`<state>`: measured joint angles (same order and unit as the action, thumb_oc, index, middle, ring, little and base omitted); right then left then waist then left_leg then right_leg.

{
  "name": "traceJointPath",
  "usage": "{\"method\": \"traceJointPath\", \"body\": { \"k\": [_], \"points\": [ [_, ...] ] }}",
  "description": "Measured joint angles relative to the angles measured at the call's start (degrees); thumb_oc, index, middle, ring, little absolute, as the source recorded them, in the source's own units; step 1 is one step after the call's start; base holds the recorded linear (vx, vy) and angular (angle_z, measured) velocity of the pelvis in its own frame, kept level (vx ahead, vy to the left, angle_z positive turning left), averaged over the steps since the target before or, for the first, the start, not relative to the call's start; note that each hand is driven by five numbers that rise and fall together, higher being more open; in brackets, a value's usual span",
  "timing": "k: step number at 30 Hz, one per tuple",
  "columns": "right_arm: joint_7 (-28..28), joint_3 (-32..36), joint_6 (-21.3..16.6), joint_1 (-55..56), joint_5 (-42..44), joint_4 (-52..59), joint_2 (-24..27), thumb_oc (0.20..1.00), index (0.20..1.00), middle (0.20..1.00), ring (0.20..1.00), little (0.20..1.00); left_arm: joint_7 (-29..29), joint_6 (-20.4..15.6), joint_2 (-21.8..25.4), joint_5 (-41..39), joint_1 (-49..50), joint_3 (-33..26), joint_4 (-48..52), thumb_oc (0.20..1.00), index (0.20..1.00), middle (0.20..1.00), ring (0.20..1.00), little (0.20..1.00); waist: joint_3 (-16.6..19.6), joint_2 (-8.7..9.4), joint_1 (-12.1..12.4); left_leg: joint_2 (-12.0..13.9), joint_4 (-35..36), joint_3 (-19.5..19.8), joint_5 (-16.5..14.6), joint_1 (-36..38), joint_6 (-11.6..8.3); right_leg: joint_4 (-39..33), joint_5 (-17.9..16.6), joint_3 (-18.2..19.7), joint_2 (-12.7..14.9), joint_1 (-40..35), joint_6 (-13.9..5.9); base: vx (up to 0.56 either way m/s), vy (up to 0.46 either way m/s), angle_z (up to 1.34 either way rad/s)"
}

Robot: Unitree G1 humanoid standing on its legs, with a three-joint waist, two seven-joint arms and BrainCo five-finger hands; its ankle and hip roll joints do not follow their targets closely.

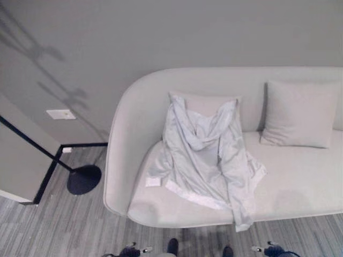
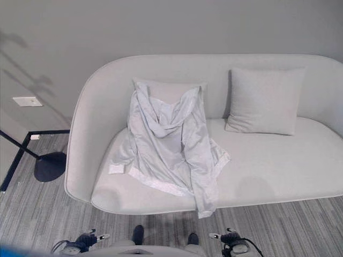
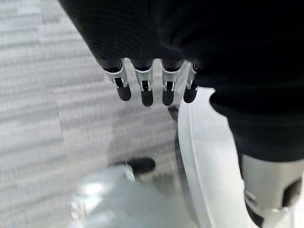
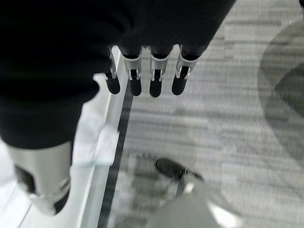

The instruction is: Hang the clothes on the sofa on the clothes rack.

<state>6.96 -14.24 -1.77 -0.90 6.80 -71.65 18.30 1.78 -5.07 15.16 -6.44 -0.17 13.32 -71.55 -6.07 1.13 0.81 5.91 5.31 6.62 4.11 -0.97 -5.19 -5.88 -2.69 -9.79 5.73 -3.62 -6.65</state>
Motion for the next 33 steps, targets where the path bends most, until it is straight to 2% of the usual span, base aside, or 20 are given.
{"method": "traceJointPath", "body": {
  "k": [4, 10, 11, 12, 13, 14, 16, 17, 18, 19, 20, 22, 23, 26, 27, 28, 29, 30, 31, 33],
  "points": [
    [0.0, 0.2, -0.2, 0.4, 0.1, 0.0, 0.9, 1.000, 1.000, 1.000, 1.000, 1.000, 0.1, 0.1, -0.4, 0.0, -0.1, 0.0, -0.1, 1.000, 1.000, 1.000, 1.000, 1.000, -0.4, -0.86, -0.7, 3.1, 0.3, 1.5, -0.3, 0.0, -2.20, -0.2, 1.0, -1.2, -3.4, -0.8, 1.75, 0.04, -0.193, 0.13],
    [0.0, 0.0, -0.2, 2.3, 0.1, 1.2, 2.2, 1.000, 1.000, 1.000, 1.000, 1.000, 0.3, 0.2, -2.5, -0.2, 2.0, -0.1, -0.1, 1.000, 1.000, 1.000, 1.000, 1.000, -0.1, -6.36, -0.4, 6.8, -0.2, 4.2, -0.1, -1.4, -2.03, -0.2, 1.9, -3.1, -7.7, -0.7, 4.68, -0.01, -0.185, 0.17],
    [0.0, -0.1, -0.3, 2.2, 0.2, 1.2, 2.8, 1.000, 1.000, 1.000, 1.000, 1.000, 0.4, 0.1, -2.8, -0.3, 2.6, -0.2, -0.1, 1.000, 1.000, 1.000, 1.000, 1.000, -0.3, -6.93, -0.2, 6.8, -2.0, 4.7, 0.9, -2.5, -2.98, -0.2, 2.0, -3.1, -8.3, -0.6, 4.91, -0.08, -0.139, 0.21],
    [0.1, -0.1, -0.5, 1.9, 0.5, 1.2, 3.0, 1.000, 1.000, 1.000, 1.000, 1.000, 0.5, 0.1, -2.7, -0.6, 2.0, -0.3, 0.4, 1.000, 1.000, 1.000, 1.000, 1.000, -0.9, -6.63, -0.1, 6.1, -4.0, 5.6, 2.4, -4.1, -5.31, -0.2, 2.1, -3.1, -8.1, -0.3, 5.09, -0.04, -0.034, 0.45],
    [0.2, -0.1, -1.3, 0.6, 0.5, 1.2, 3.2, 1.000, 1.000, 1.000, 1.000, 1.000, 0.6, -0.1, -2.6, -2.5, -1.1, -0.8, 0.3, 1.000, 1.000, 1.000, 1.000, 1.000, -2.9, -4.72, 0.5, 3.9, -5.9, 6.0, 7.7, -7.4, -6.53, -0.2, 2.0, -3.7, -6.3, 0.6, 6.43, 0.03, 0.066, 0.53],
    [0.2, -0.2, -1.5, 0.1, 0.6, 1.1, 3.3, 1.000, 1.000, 1.000, 1.000, 1.000, 0.5, -0.2, -2.7, -2.5, -2.1, -0.6, 0.4, 1.000, 1.000, 1.000, 1.000, 1.000, -4.4, -2.28, 0.9, 2.5, -6.0, 4.4, 9.5, -7.6, -5.80, -0.2, 1.6, -5.0, -4.8, 0.7, 7.43, 0.09, 0.194, 0.80],
    [0.7, 0.9, -1.4, -0.8, 1.0, -1.0, 4.0, 1.000, 1.000, 1.000, 1.000, 1.000, 0.5, -0.7, -2.8, -2.5, -3.2, 0.3, 0.8, 1.000, 1.000, 1.000, 1.000, 1.000, -5.5, -2.79, 0.7, -3.0, -1.7, -2.0, 7.4, -9.4, -6.55, -0.2, 2.0, -7.2, -3.2, 1.5, 7.22, 0.22, 0.332, 0.72],
    [1.3, 1.4, -1.3, -3.3, 1.0, -2.5, 3.7, 1.000, 1.000, 1.000, 1.000, 1.000, 0.5, -0.9, -2.6, -2.5, -4.4, 0.4, -0.8, 1.000, 1.000, 1.000, 1.000, 1.000, -5.7, -3.80, 1.6, -6.4, 0.5, -2.6, 6.4, -11.5, -4.18, -0.2, 1.5, -5.5, -2.7, 3.2, 5.61, 0.34, 0.433, -0.22],
    [1.4, 1.5, -2.0, -3.4, 1.0, -0.8, 3.1, 1.000, 1.000, 1.000, 1.000, 1.000, 0.4, -0.4, -2.7, -2.4, -1.7, -0.1, -2.2, 1.000, 1.000, 1.000, 1.000, 1.000, -5.8, -4.20, 0.9, -6.2, 0.1, -2.7, 4.0, -8.8, -0.08, -0.2, 1.7, -4.7, -2.8, 1.2, 4.94, 0.29, 0.489, -0.58],
    [1.4, 1.4, -2.1, -1.7, 1.0, 0.5, 2.5, 1.000, 1.000, 1.000, 1.000, 1.000, 0.4, -0.5, -2.6, -2.4, -2.0, -0.1, -3.1, 1.000, 1.000, 1.000, 1.000, 1.000, -5.6, -3.37, 0.4, -8.3, -2.2, -3.8, 3.9, -7.9, 2.32, 0.0, 2.7, -4.3, -0.7, 0.2, 3.69, 0.23, 0.511, -1.05],
    [1.5, 1.4, -1.8, -1.3, 1.0, 1.9, 1.3, 1.000, 1.000, 1.000, 1.000, 1.000, 0.4, -0.6, -2.5, -2.4, -1.8, -1.2, -2.9, 1.000, 1.000, 1.000, 1.000, 1.000, -5.2, -3.35, 0.7, -10.5, -3.8, -7.8, 0.4, -7.9, 8.38, 6.6, 5.9, -0.4, 2.5, 3.1, 3.76, 0.12, 0.466, -0.72],
    [1.2, 0.1, -1.4, -1.0, 1.0, 3.5, -0.2, 1.000, 1.000, 1.000, 1.000, 1.000, 0.4, -0.6, -1.4, -2.4, -2.8, -0.6, -2.4, 1.000, 1.000, 1.000, 1.000, 1.000, -5.3, -3.64, -0.6, -11.5, -3.2, -8.3, 0.3, -7.2, 10.84, 17.0, 6.5, 1.3, 3.7, 8.4, 3.73, 0.05, 0.315, -0.47],
    [1.2, 0.1, -1.4, -0.6, 1.0, 4.5, -0.9, 1.000, 1.000, 1.000, 1.000, 1.000, 0.4, -0.7, -0.5, -2.4, -3.5, 0.1, -1.9, 1.000, 1.000, 1.000, 1.000, 1.000, -5.5, -3.93, -0.8, -11.7, -2.2, -7.8, 0.8, -6.2, 11.77, 24.7, 7.9, 3.2, 4.0, 11.8, 2.05, -0.02, 0.164, -0.01],
    [1.4, 0.0, -1.4, -0.4, 1.0, 5.5, -0.9, 1.000, 1.000, 1.000, 1.000, 1.000, 0.7, -1.3, 1.4, -2.4, -5.0, 2.3, 0.0, 1.000, 1.000, 1.000, 1.000, 1.000, -5.6, -4.20, -0.6, -12.4, -2.1, -7.9, 0.1, -5.5, 10.02, 35.0, 8.4, 5.6, 3.2, 18.3, 0.82, 0.03, 0.076, 0.14],
    [1.6, -0.3, -1.4, -2.1, 1.0, 5.2, -1.2, 1.000, 1.000, 1.000, 1.000, 1.000, 0.8, -1.2, 2.0, -2.4, -7.0, 3.4, -0.1, 1.000, 1.000, 1.000, 1.000, 1.000, -8.0, -2.74, -0.2, -12.9, -9.1, -6.1, -2.1, -8.2, -3.32, 33.9, 6.3, 6.4, 2.3, 19.5, 2.92, 0.09, 0.008, 0.37],
    [1.5, 0.0, -1.5, -3.3, 1.0, 4.2, -3.0, 1.000, 1.000, 1.000, 1.000, 1.000, 0.5, -1.6, 4.3, -2.4, -7.6, 4.2, 0.4, 1.000, 1.000, 1.000, 1.000, 1.000, -9.1, 2.48, -0.2, -16.9, -21.7, -4.2, -4.7, -13.4, 5.79, 32.3, 0.3, 7.3, 8.2, 19.6, 2.40, 0.11, -0.038, 0.32],
    [1.4, 0.2, -1.5, -3.6, 1.0, 3.8, -3.3, 1.000, 1.000, 1.000, 1.000, 1.000, 0.6, -1.5, 5.2, -2.5, -6.3, 4.0, 1.0, 1.000, 1.000, 1.000, 1.000, 1.000, -8.8, 2.52, 0.7, -12.9, -23.4, -3.9, -6.3, -14.1, 7.78, 28.8, 0.4, 9.3, 8.7, 19.0, -2.10, 0.07, -0.087, -0.21],
    [1.5, 0.3, -1.5, -4.9, 1.1, 3.4, -3.0, 1.000, 1.000, 1.000, 1.000, 1.000, 1.1, -1.0, 5.1, -2.5, -5.7, 2.5, 0.4, 1.000, 1.000, 1.000, 1.000, 1.000, -8.9, 2.05, 2.5, -11.5, -18.9, -2.6, -9.1, -11.5, 9.04, 26.4, 1.3, 9.8, 8.1, 19.1, -4.20, 0.11, -0.146, -0.55],
    [1.6, 0.4, -1.5, -5.3, 1.1, 4.3, -2.7, 1.000, 1.000, 1.000, 1.000, 1.000, 1.4, -0.6, 5.2, -2.4, -5.6, 1.8, -0.3, 1.000, 1.000, 1.000, 1.000, 1.000, -8.9, 1.60, 2.7, -11.4, -16.8, -2.9, -7.8, -10.3, 8.45, 23.4, 1.4, 9.1, 7.3, 19.4, -3.63, 0.17, -0.208, -0.54],
    [1.7, 1.0, -2.2, -5.9, 1.1, 5.7, -0.9, 1.000, 1.000, 1.000, 1.000, 1.000, 1.6, -0.6, 4.4, -2.3, -5.3, 1.7, -1.3, 1.000, 1.000, 1.000, 1.000, 1.000, -8.8, 0.42, 2.3, -12.4, -8.7, -2.8, -4.8, -6.4, 7.93, 6.6, -0.1, 3.8, 4.9, 16.7, -3.88, 0.14, -0.150, -0.15]
  ]
}}
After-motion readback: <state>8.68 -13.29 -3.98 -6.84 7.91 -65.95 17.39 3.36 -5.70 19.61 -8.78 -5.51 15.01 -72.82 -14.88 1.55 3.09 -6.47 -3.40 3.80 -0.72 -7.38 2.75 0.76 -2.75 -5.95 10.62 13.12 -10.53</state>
